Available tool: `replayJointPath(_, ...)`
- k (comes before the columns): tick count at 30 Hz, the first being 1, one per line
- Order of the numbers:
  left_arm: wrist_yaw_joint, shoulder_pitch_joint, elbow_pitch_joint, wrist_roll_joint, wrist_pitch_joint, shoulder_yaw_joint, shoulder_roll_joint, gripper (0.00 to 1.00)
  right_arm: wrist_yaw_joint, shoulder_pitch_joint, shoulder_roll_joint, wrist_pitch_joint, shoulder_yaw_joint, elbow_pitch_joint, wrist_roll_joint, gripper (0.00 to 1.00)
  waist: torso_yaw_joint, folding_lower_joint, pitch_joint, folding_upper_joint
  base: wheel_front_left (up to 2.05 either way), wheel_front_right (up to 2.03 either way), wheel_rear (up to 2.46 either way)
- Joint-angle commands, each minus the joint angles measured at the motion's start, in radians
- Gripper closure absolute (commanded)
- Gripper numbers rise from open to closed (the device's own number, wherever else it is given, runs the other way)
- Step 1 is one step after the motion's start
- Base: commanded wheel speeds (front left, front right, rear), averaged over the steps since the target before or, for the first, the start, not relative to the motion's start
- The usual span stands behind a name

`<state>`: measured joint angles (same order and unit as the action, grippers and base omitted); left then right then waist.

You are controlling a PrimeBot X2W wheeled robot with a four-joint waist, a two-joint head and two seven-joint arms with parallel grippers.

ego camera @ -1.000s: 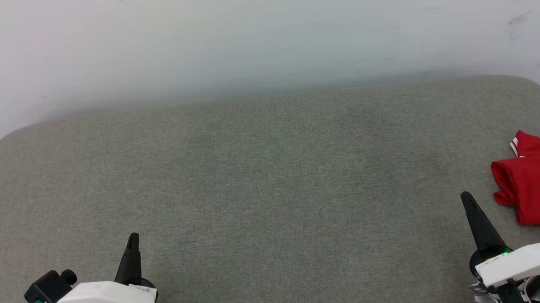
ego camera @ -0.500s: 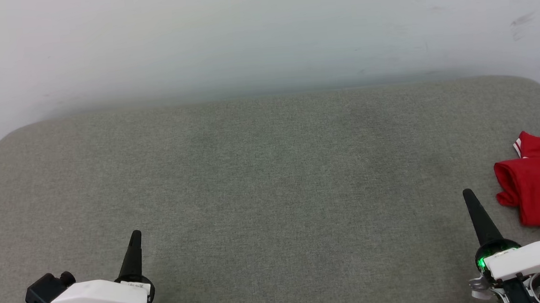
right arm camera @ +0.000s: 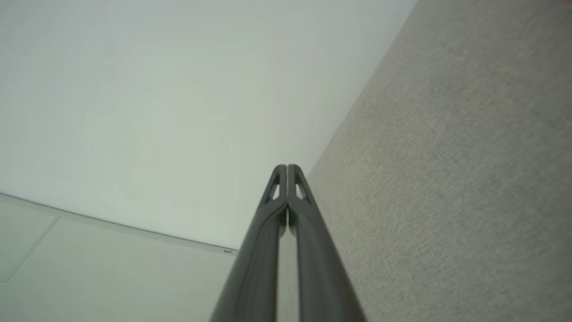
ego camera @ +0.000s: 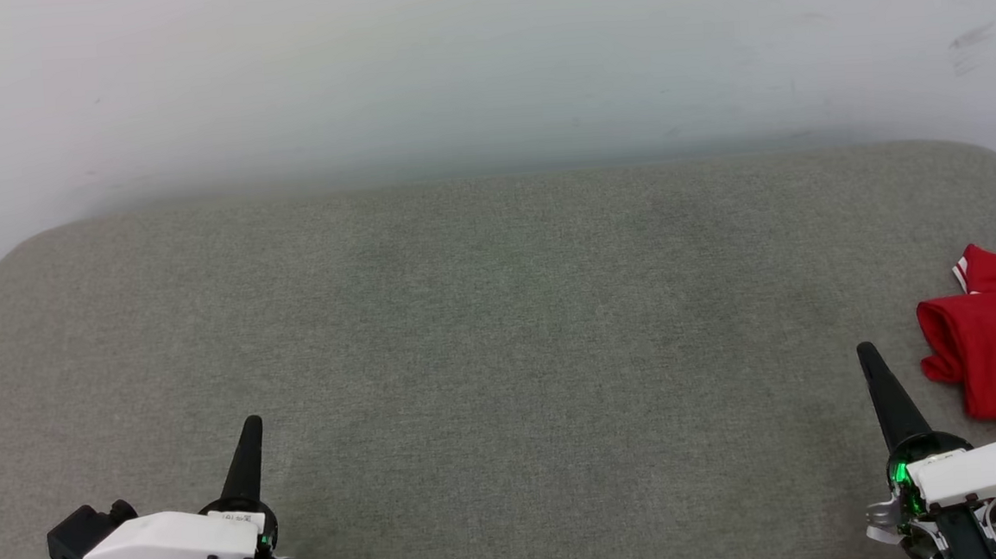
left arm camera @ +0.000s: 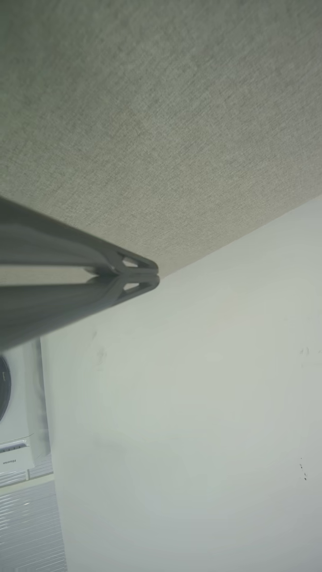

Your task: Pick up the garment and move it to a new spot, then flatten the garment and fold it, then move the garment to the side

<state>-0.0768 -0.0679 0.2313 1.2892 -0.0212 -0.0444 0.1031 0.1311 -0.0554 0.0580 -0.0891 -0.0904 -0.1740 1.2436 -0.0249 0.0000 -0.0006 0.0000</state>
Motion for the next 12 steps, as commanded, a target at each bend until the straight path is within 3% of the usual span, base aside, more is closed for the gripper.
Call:
replayJointPath(1,-0.010,-0.022,-0.003,0.024,-0.007,-0.010,-0.003,1.00,0.000,-0.021,-0.003,-0.004,-0.004,-0.001,0.029,1.00,0.001,0.0000,0.000,0.0000,0.00,0.00,0.00)
replayJointPath(12,-0.022,-0.029,0.002,0.108,-0.031,-0.027,-0.017,1.00,0.000,-0.035,-0.005,-0.010,-0.010,-0.021,0.124,1.00,0.007,0.0000,0.001,0.0000,0.00,0.00,0.00)
